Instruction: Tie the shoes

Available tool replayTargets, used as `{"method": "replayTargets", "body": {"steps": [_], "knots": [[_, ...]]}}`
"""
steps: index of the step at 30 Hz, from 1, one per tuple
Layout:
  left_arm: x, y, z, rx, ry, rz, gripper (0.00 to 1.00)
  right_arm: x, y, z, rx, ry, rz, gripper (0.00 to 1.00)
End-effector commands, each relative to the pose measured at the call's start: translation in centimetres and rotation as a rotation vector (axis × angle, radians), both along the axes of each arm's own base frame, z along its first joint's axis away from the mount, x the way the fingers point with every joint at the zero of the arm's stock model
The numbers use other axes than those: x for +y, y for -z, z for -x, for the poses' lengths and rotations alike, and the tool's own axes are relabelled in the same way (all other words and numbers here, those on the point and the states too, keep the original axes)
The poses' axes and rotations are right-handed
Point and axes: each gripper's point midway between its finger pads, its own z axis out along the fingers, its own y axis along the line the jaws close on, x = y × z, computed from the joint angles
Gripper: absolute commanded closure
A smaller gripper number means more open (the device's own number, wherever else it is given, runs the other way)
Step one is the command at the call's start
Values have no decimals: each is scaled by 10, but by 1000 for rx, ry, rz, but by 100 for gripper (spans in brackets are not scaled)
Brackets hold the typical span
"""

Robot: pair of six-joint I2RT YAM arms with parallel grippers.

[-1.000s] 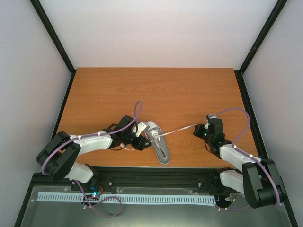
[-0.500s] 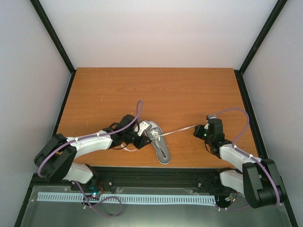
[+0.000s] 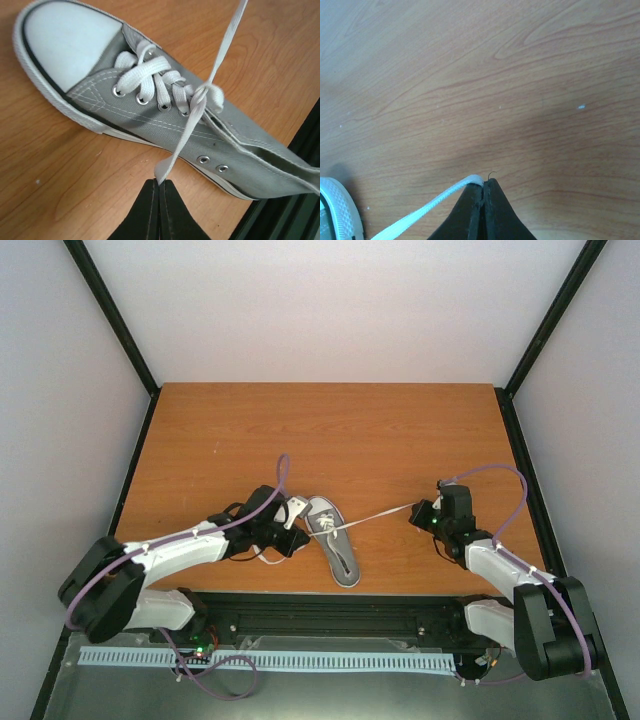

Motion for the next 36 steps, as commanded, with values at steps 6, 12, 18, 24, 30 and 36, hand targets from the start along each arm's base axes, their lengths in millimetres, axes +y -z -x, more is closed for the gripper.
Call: {"method": "replayTargets", "body": {"steps": [6, 12, 18, 24, 30, 36], "knots": [[20, -7, 1, 94, -197, -32, 99, -38, -7, 6, 31, 152, 38, 97], [33, 38, 4, 225, -318, -102, 99, -44, 35, 26, 166, 211, -11, 97], [15, 45, -6, 242, -310, -56, 99, -46, 36, 28, 156, 213, -7, 97], [-5, 45, -31, 205, -293, -47, 99, -44, 31, 27, 139, 199, -9, 97], [-24, 53, -53, 179, -259, -62, 99, -40, 30, 23, 122, 175, -18, 97], [-46, 43, -79, 120, -242, -24, 99, -39, 31, 20, 123, 175, -28, 97]]}}
